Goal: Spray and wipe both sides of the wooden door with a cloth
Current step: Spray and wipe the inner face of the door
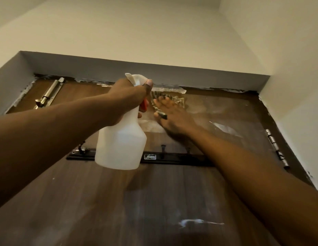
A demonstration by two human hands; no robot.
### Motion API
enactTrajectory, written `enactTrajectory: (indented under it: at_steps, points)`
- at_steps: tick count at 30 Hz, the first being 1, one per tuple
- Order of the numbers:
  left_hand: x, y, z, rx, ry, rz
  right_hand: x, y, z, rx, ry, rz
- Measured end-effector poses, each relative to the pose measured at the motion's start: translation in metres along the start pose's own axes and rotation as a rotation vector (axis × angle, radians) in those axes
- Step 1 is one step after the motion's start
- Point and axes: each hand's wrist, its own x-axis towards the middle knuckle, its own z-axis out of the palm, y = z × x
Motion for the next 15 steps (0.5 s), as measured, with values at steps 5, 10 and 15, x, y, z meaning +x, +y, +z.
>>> enactTrajectory:
  at_steps: [5, 10, 15]
  points:
    - [-0.008, 0.006, 0.021, 0.025, -0.021, 0.024, -0.011, 0.085, -0.017, -0.007, 0.007, 0.266]
    - [-0.011, 0.009, 0.045, 0.055, -0.021, 0.014, 0.020, 0.082, -0.020, 0.062, 0.053, 0.338]
    - [-0.016, 0.015, 0.066, 0.042, -0.012, -0.036, -0.020, 0.082, -0.017, 0.033, -0.012, 0.072]
